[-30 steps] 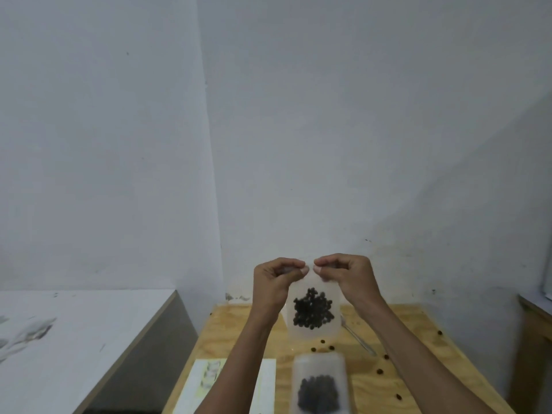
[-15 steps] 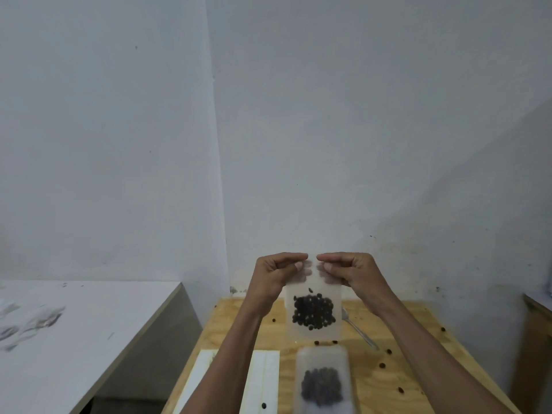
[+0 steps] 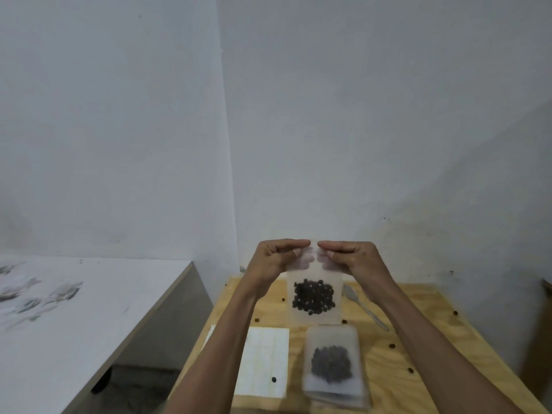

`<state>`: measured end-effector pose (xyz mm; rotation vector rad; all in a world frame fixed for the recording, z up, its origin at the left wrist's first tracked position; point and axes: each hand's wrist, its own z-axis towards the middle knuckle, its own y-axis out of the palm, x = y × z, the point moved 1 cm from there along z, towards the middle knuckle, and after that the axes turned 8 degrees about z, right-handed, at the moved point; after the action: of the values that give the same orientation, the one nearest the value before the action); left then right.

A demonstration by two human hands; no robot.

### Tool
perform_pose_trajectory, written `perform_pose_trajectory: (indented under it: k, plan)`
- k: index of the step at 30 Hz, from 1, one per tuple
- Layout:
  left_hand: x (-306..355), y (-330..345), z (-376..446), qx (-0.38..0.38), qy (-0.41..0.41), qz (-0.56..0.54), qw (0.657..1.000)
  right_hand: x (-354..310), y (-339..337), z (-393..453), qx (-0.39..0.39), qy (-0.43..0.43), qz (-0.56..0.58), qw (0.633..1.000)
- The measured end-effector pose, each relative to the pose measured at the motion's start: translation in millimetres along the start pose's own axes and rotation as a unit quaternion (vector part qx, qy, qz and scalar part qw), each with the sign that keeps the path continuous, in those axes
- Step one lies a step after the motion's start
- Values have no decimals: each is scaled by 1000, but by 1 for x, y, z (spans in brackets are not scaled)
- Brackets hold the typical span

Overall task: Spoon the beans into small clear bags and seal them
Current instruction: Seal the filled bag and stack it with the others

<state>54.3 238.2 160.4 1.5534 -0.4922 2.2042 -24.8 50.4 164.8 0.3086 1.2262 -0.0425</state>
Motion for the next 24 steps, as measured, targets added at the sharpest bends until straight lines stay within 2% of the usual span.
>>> perform_pose_trajectory:
  k: [5,9,13,16,20,22,24]
  plan:
    - [-5,-23,-7,-3,-9,-18,1000,17,18,0,-30,-3,2,1000]
    - [-10,-46,-16,17,-8,-24,1000,26,43,5,-36,-21,-45,998]
    - [-25,-83,-26,139,-45,-16,989,37,57,10,-18,-37,-56,998]
    - [-60,-118,-33,205,-130,103,965,46,60,15,6,-46,-61,997]
    - [-117,-144,-46,186,-242,348,887,62,64,19,34,-47,-73,996]
    - [-137,-146,-50,174,-270,407,855,71,64,20,46,-45,-77,995]
    - [-152,-145,-51,166,-286,431,840,78,63,22,55,-45,-82,994]
